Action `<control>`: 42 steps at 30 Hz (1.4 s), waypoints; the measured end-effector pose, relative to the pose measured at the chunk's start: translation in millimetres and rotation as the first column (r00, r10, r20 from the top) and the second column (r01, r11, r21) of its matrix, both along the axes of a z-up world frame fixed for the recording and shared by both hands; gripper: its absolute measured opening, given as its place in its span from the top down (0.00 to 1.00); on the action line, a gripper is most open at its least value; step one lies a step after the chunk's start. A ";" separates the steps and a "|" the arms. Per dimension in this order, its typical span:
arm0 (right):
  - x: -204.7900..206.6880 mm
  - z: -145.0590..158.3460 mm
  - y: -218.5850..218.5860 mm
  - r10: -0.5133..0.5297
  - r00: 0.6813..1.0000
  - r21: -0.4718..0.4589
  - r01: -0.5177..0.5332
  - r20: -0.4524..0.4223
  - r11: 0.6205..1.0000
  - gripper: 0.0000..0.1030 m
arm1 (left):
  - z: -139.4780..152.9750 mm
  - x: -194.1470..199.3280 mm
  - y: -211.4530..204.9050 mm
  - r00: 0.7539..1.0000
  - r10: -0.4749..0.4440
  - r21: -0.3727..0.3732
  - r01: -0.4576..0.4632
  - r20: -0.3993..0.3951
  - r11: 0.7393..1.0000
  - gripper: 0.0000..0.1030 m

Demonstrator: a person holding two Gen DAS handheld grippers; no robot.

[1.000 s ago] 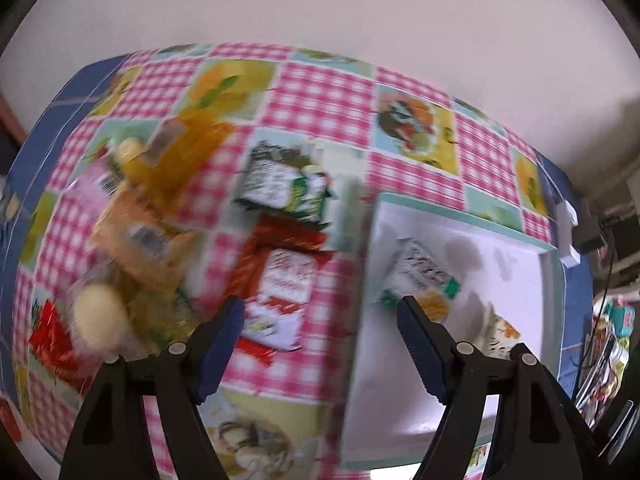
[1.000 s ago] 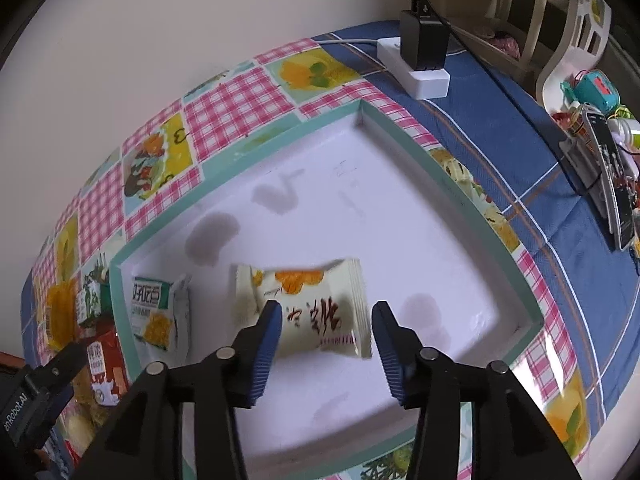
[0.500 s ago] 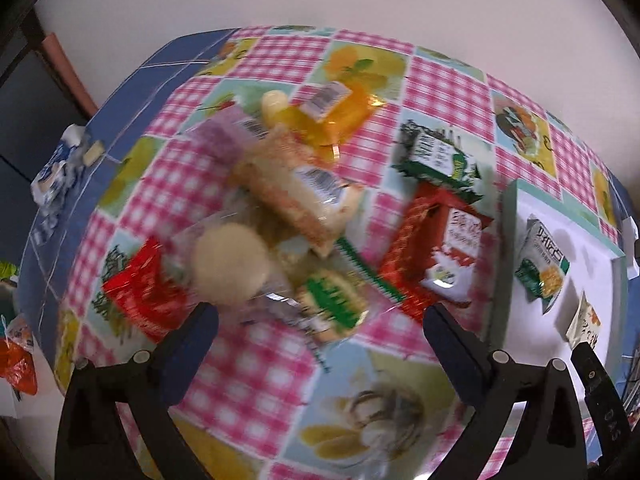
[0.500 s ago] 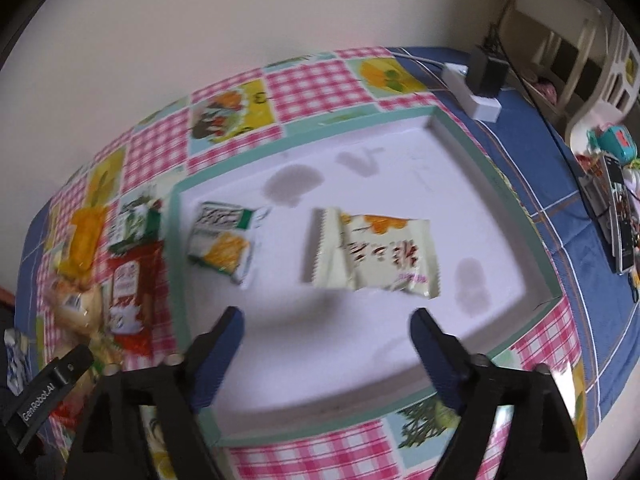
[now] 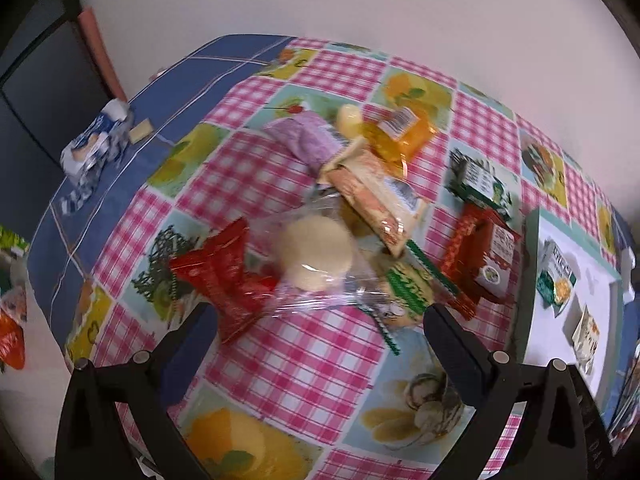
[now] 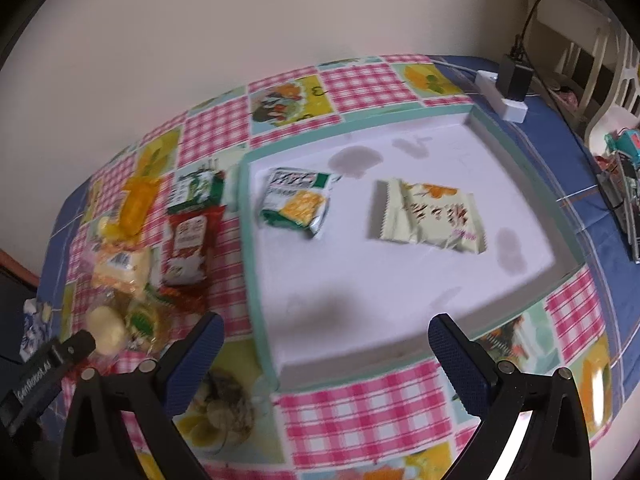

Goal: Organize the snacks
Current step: 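Move both open tools from the tray back over the snack pile, then grasp the red pillow packet with the left tool while the right tool grasps the green cow-print packet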

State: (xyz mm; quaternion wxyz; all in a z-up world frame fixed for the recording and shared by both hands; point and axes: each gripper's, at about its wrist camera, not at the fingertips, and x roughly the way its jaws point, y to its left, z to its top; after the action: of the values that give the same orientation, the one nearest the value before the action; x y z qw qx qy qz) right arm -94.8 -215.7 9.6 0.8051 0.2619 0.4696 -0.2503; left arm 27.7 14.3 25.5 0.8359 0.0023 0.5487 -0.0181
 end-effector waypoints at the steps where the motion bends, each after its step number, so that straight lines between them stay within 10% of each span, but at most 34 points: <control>1: 1.1 0.1 4.1 0.014 1.000 0.000 -0.014 -0.002 1.000 0.00 | 0.7 -0.1 5.3 1.000 0.006 -0.011 -0.006 0.003 1.000 0.01; 23: 65.5 -10.1 85.1 0.283 0.959 0.043 -0.284 0.025 0.958 0.00 | -4.5 21.8 119.9 0.952 0.299 -0.141 -0.306 -0.068 0.942 0.01; 42: 94.9 -46.5 97.3 0.315 0.949 0.117 -0.313 0.001 0.943 0.00 | -67.9 50.1 109.8 0.914 0.295 -0.138 -0.342 -0.277 0.930 0.01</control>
State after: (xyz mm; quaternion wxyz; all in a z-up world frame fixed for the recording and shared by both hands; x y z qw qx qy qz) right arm 0.1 -118.4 -36.9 0.8140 0.2277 0.5261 -0.0935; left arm 77.8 124.2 -42.4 0.7478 -0.1666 0.6390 0.0684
